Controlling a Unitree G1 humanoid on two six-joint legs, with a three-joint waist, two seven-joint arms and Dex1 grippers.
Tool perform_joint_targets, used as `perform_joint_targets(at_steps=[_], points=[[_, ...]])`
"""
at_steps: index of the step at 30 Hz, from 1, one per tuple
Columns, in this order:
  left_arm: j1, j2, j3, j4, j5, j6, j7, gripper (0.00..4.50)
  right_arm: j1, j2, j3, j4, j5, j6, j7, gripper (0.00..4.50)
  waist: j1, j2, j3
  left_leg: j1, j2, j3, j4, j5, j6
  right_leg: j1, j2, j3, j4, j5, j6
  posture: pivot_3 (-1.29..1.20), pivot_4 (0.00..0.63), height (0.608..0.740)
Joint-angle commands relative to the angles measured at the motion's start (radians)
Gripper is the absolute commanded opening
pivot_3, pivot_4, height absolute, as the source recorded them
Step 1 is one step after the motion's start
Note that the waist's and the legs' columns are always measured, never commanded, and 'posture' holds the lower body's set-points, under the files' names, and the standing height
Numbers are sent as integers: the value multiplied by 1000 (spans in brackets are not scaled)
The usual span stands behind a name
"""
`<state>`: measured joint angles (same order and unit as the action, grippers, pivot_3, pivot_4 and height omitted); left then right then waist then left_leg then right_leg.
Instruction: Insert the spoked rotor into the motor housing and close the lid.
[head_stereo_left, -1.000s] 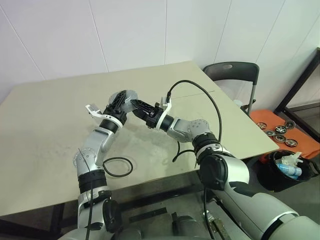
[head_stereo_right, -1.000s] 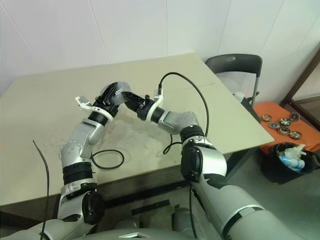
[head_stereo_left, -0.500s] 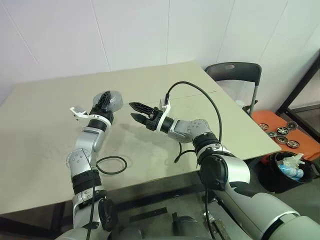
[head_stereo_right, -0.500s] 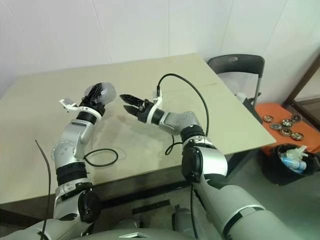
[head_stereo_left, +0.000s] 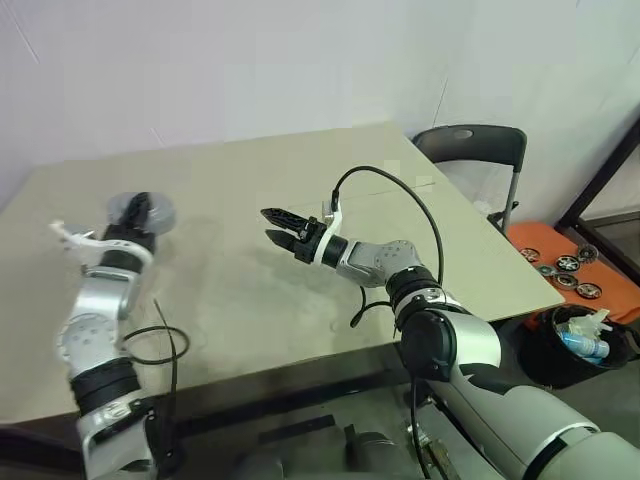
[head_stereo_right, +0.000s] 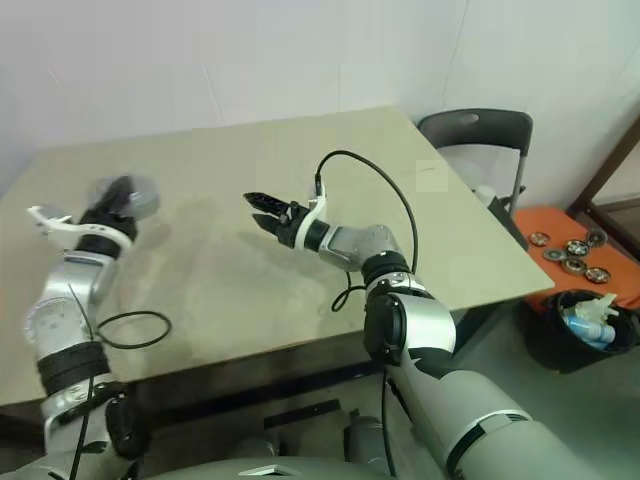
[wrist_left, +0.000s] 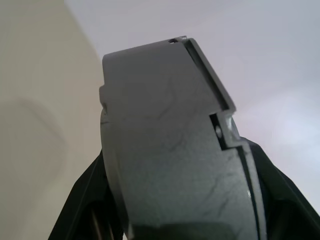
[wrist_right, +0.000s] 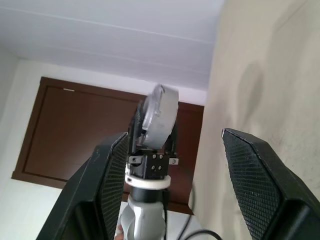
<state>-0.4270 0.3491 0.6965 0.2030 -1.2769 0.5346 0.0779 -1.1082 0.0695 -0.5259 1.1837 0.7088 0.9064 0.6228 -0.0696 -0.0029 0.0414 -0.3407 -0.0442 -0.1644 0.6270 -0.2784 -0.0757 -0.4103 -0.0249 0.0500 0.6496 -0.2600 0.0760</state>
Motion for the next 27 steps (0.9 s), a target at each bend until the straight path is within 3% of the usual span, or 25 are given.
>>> perform_joint_targets(at_steps=[1, 9, 15, 22, 27], points=[[-31, 86, 26, 85, 82, -51, -57, 2457, -20, 20, -6, 2, 0, -20, -6, 3117, 3, 0, 0, 0, -1, 0, 0, 0, 0, 1, -1, 0, 0, 0, 0, 0, 0, 740], [-162, 269, -1, 565, 308, -152, -302, 2457, -14, 18, -10, 4, -6, -28, -25, 3117, 1, -5, 0, 0, -4, -2, 1, 0, 0, 2, -1, -1, -1, 0, 0, 0, 0, 740], [-275, 341, -42, 880, 471, -261, -419, 2457, -7, 0, -6, -7, -15, -21, -33, 3117, -4, -5, -1, -1, -3, -2, -1, 0, 0, 0, -2, -1, -1, 0, 0, 0, 0, 740], [-315, 340, -36, 1020, 560, -330, -437, 2457, -2, -17, 2, -18, -21, -17, -39, 3117, -4, -6, -1, -2, -2, -3, -4, 0, 0, -4, -3, 1, 0, 0, 0, 0, 0, 740], [-276, 329, -36, 1058, 612, -366, -404, 2457, 1, -13, 11, -23, -29, -18, -42, 3117, -7, -7, -2, -12, 0, -3, -3, 1, -1, -17, -5, 2, 6, 1, 0, 0, 0, 740]])
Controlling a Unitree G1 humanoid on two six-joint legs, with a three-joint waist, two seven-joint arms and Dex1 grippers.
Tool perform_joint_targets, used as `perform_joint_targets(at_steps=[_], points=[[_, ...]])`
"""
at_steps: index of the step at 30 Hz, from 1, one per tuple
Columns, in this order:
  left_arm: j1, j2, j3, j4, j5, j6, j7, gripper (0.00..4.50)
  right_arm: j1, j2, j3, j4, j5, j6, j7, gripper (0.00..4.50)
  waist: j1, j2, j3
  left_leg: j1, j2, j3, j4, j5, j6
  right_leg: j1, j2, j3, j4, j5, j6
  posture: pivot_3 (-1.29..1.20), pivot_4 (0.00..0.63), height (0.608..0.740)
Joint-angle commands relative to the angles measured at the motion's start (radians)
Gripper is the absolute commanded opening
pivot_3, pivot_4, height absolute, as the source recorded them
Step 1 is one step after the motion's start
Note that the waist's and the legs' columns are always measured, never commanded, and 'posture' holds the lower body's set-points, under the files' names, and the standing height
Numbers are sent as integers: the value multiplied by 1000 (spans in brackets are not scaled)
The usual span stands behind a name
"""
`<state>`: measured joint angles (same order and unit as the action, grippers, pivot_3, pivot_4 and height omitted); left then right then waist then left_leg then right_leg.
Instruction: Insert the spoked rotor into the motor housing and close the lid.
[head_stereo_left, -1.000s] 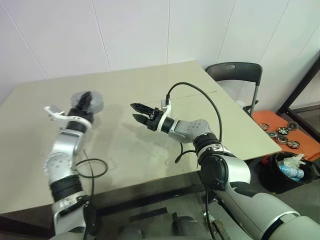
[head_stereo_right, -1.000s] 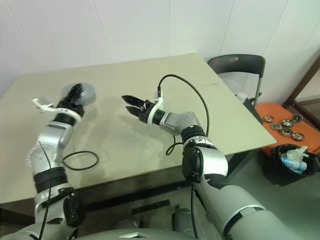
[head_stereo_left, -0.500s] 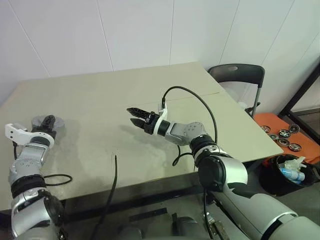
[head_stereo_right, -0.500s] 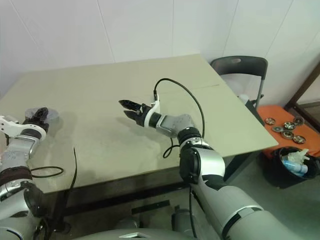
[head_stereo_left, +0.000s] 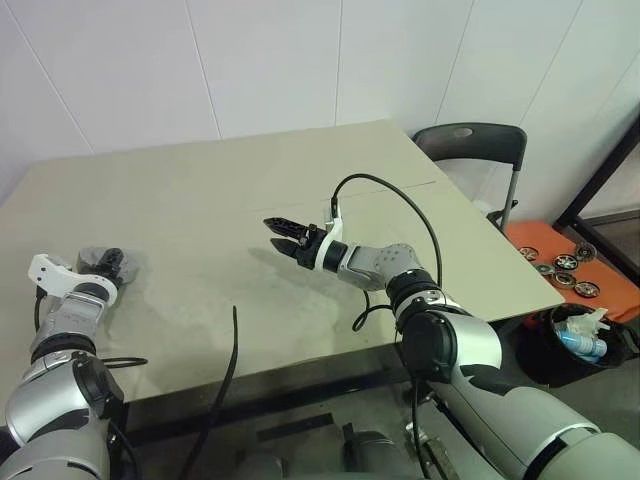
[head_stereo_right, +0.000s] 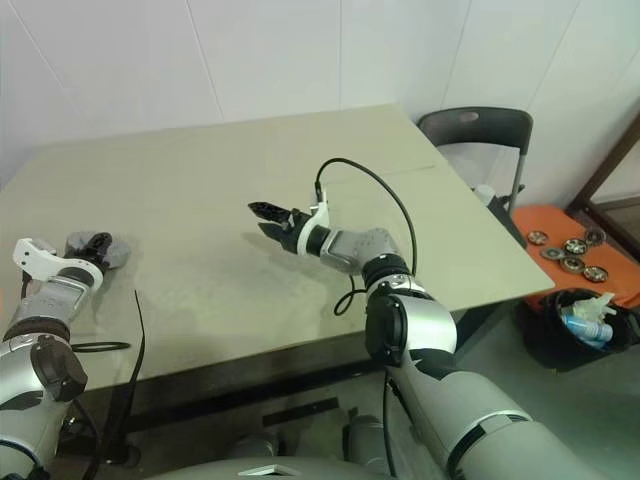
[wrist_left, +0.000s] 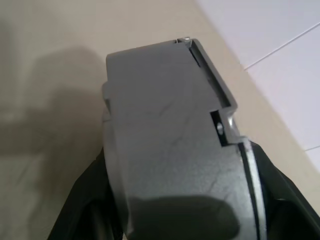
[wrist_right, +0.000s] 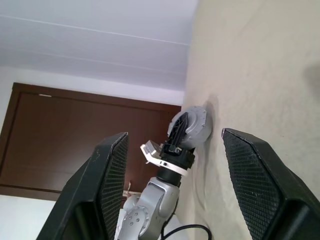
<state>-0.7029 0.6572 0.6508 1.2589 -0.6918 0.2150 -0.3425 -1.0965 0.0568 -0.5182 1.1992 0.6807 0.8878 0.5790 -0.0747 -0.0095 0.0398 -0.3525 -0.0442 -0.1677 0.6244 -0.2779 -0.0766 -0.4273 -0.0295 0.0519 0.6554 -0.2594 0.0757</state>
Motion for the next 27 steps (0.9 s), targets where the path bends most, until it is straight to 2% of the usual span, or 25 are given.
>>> perform_joint_targets(at_steps=[1, 3, 9, 10, 15, 19, 27], points=[[8, 22, 18, 5, 29, -53, 23, 2457, -11, 0, 5, -39, -3, 0, 1, 3117, -3, 0, 0, 0, 1, 0, 0, 0, 0, -1, 0, 0, 0, 0, 0, 0, 0, 740], [23, 26, 31, 10, 30, -62, 37, 2457, -11, -1, 6, -38, -5, -1, 0, 3117, -9, 0, 0, 0, 2, 0, 1, 0, 0, -1, 0, 0, 2, 0, -1, 0, 0, 740], [78, 50, 58, 15, 33, -60, 50, 4324, -15, 1, 4, -27, -13, -17, -10, 3156, -36, 1, 0, 2, 2, 1, 4, 0, 0, -1, 1, 1, 7, 0, -1, 0, 0, 740], [84, 55, 64, 12, 28, -50, 35, 4459, -15, 2, 4, -27, -14, -18, -11, 3156, -42, 1, 0, 3, 2, 1, 4, 0, 0, 0, 1, 2, 8, 0, -1, 0, 0, 740], [125, 97, 85, -1, 24, -22, -2, 4459, -11, 12, 7, -26, -26, -20, -7, 3156, -66, 1, 0, 6, 2, 2, 3, 0, 0, 1, 3, 2, 10, 1, -2, 0, 0, 740], [182, 170, 108, -23, 16, 25, -81, 4459, -8, 18, 9, -23, -33, -28, -9, 3156, -87, 1, 0, 7, 4, 2, 2, 0, 0, 1, 3, 2, 10, 1, -2, 0, 0, 740], [319, 346, 120, -35, 43, 84, -224, 4459, 1, 30, 7, -20, -38, -39, -5, 3156, -64, 4, 2, 5, 3, 0, 2, 0, 0, 1, 2, 0, 9, 1, -2, 0, 0, 740]])
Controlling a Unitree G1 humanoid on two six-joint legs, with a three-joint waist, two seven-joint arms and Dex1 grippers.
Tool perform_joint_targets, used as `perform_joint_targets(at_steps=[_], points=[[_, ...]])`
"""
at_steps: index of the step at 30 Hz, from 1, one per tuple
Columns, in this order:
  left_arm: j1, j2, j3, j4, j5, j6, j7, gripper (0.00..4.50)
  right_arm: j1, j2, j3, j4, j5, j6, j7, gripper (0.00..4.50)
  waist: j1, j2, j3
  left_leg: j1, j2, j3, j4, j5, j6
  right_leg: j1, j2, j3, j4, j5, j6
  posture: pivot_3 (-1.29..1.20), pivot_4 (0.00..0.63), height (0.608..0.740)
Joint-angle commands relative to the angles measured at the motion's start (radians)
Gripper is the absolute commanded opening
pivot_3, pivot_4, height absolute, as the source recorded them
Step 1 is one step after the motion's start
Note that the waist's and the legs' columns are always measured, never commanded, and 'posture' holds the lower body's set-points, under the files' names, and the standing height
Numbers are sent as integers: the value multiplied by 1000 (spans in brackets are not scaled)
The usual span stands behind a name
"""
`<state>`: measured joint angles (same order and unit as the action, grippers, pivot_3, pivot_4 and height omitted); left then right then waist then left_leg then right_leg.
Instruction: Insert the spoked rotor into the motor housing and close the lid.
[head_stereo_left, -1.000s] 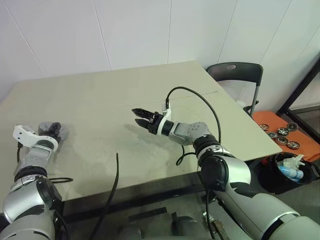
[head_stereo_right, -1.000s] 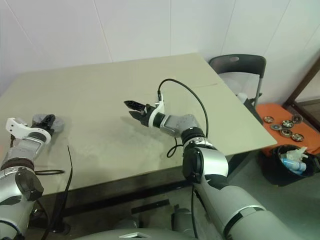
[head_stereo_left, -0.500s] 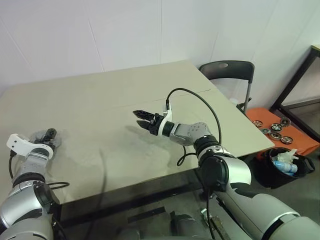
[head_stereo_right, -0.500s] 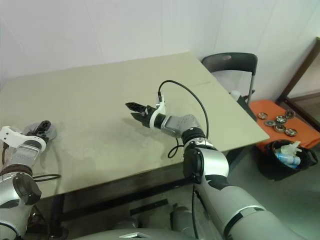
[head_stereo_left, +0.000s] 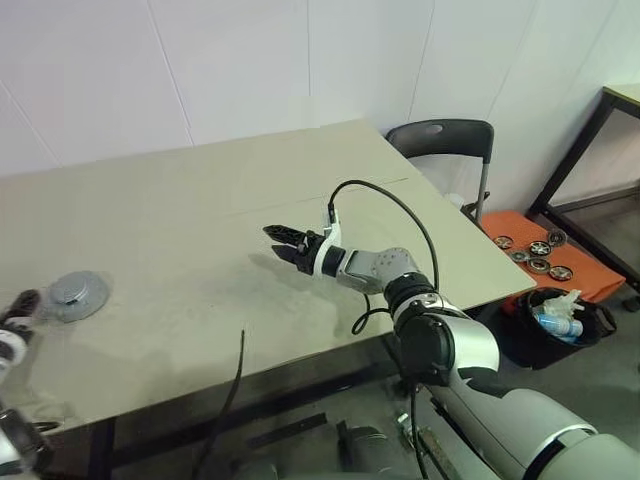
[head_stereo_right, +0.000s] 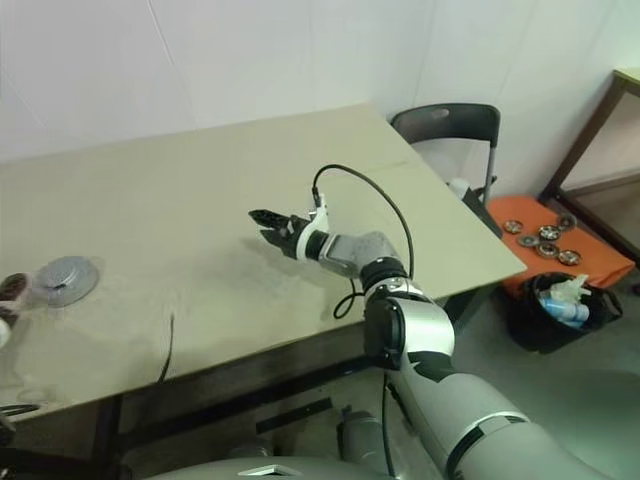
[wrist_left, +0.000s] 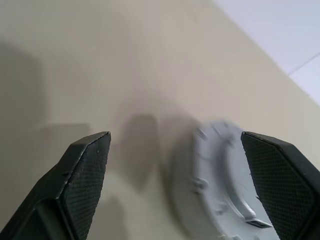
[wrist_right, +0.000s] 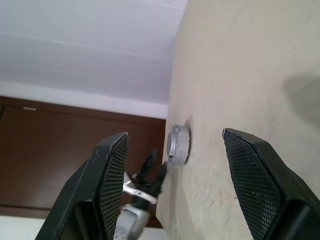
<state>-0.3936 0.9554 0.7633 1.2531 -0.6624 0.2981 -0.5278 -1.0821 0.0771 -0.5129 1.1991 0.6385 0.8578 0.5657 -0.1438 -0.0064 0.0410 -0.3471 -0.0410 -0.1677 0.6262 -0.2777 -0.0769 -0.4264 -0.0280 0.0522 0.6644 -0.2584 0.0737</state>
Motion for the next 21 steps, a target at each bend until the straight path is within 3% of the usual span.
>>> perform_joint_targets(at_steps=[1, 6, 9, 13, 21], points=[[19, 67, 6, -26, 19, -1, -52, 4459, -13, 11, 1, -20, 5, -7, 13, 3156, 13, 2, 1, 0, 0, 0, 0, 0, 0, 0, 0, 0, 0, 0, 0, 0, 0, 740], [-18, 138, -34, -55, 65, -19, -128, 4459, -22, 0, 42, -51, -10, 42, 101, 3156, 28, 0, 0, 0, -1, 0, 1, 0, 0, 2, 0, -2, 0, 0, 0, 0, 0, 740], [-65, 132, -153, -131, 157, -52, -212, 4459, -38, -24, 123, -111, -38, 91, 215, 3156, 40, 1, 0, 0, -3, 0, 2, 0, 0, 2, 1, -3, 0, 0, 0, 0, 0, 740], [-83, 43, -254, -431, 168, -126, -344, 4459, -54, -96, 341, -273, -113, 105, 477, 3156, 51, 1, 1, -1, -3, 1, 2, 1, -1, 2, 0, -3, 0, 0, 0, 0, 0, 740], [15, -29, -557, -1114, 150, 73, -577, 4459, -65, -219, 687, -528, -253, -106, 850, 3156, 27, 1, 0, -5, -2, 2, 2, 1, -2, -2, -2, 0, -2, 0, 0, 0, 0, 740]])
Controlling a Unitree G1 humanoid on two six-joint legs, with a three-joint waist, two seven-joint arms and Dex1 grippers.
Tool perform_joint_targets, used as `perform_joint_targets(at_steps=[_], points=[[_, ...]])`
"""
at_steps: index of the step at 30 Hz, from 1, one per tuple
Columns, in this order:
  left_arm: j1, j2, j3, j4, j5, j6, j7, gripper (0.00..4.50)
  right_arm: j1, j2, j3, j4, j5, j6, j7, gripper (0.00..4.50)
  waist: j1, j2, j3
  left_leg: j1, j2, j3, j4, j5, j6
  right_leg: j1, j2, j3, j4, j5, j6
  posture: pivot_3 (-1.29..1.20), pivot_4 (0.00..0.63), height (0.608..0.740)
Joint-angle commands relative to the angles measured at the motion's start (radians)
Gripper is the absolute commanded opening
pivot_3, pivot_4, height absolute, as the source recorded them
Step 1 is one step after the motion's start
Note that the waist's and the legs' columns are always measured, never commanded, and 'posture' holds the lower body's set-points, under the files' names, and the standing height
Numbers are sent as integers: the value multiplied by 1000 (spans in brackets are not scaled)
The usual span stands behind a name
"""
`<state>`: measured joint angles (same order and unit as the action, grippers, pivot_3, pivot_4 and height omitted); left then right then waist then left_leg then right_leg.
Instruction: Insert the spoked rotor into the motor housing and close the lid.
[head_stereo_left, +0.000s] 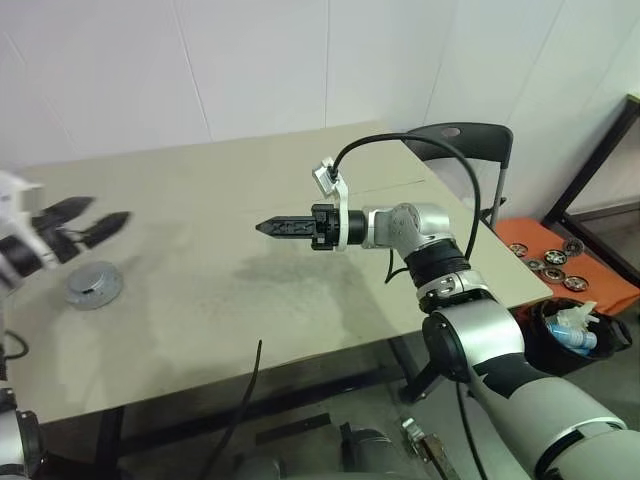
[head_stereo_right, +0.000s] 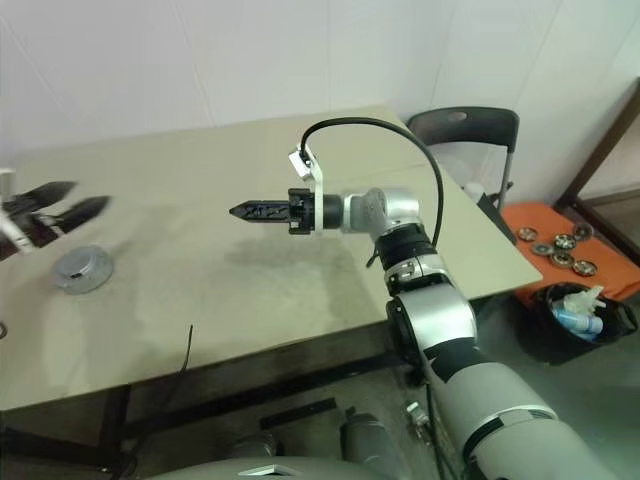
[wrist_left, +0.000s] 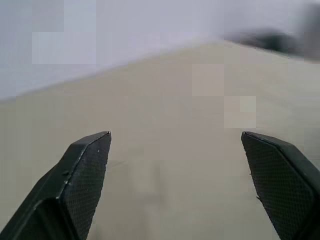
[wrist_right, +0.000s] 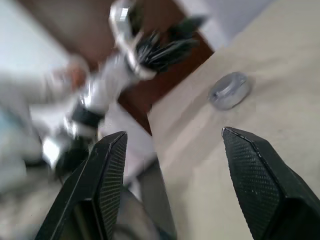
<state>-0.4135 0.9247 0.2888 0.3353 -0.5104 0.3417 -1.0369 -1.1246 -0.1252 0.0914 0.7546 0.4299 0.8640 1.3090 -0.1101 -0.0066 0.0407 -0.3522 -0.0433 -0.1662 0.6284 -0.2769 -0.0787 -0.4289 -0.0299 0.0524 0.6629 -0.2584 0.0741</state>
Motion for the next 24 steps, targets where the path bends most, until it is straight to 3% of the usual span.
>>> perform_joint_targets(at_steps=[1, 8, 19, 24], points=[[45, 2, -110, -255, -7, 40, -92, 4459, -24, -20, 98, -94, -56, -154, 131, 3156, -12, 1, 1, 0, 1, 0, -1, 0, 0, -1, 0, 0, 0, 0, 0, 0, 0, 740], [48, -12, -180, -439, -25, 54, -162, 4459, -15, -36, 159, -74, -140, -390, 219, 3156, -12, 2, 2, 0, 2, 0, 1, 0, 0, 0, 3, -2, 2, 0, 0, 0, 0, 740], [118, 8, -18, -470, -79, 107, -103, 4459, 31, -69, 127, -105, -128, -384, 200, 3156, 9, 3, 2, 2, 2, 0, 2, 0, 0, 2, 3, -2, 1, 0, 0, 0, 0, 740], [135, 10, -2, -503, -96, 137, -95, 4459, 30, -80, 135, -96, -139, -390, 201, 3156, 17, 2, 2, 2, 2, 0, 3, 0, 0, 3, 3, -3, 1, 0, 0, 0, 0, 740]])
